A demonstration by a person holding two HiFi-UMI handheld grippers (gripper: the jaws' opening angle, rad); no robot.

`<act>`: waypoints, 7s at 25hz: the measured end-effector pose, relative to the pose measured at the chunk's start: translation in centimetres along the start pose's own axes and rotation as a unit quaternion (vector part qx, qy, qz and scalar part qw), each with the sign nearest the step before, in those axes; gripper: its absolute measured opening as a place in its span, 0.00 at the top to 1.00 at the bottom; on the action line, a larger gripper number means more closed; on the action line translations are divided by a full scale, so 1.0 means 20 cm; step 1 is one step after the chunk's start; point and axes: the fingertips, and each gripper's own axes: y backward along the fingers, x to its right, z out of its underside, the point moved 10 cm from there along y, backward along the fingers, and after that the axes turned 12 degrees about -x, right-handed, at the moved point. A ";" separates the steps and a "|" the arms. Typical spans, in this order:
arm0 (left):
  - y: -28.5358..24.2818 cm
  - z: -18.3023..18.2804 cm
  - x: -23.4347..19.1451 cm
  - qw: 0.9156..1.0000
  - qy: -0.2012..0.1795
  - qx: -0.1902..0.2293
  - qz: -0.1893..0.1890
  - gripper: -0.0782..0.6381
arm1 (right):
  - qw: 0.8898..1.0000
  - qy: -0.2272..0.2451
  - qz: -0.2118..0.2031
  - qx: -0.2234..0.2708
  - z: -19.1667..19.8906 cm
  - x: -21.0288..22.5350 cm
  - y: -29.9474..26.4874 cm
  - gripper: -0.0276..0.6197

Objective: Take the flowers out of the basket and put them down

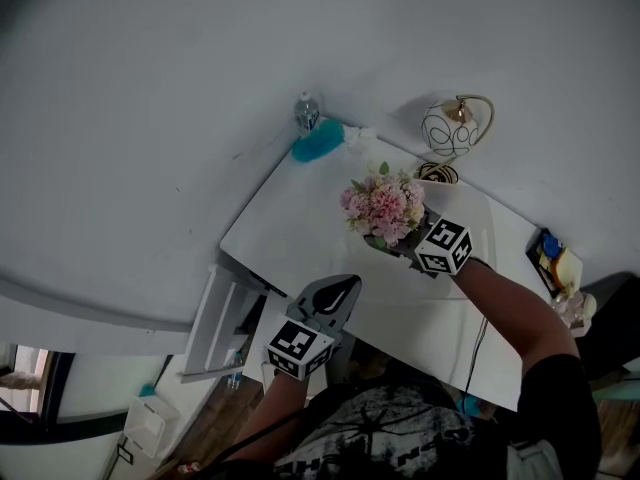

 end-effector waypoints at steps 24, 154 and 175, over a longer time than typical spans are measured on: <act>-0.11 -0.18 0.11 0.991 -0.086 0.000 0.107 0.87 | 0.987 -0.024 0.151 0.050 -0.34 -0.19 0.73 0.44; -0.67 0.13 1.55 0.947 -0.113 -0.061 0.294 0.87 | 0.869 -0.209 0.442 0.070 1.16 -1.42 1.90 0.93; -0.39 0.21 1.39 0.936 -0.145 -0.059 0.316 0.87 | 0.869 -0.181 0.459 0.049 0.95 -1.70 1.64 0.93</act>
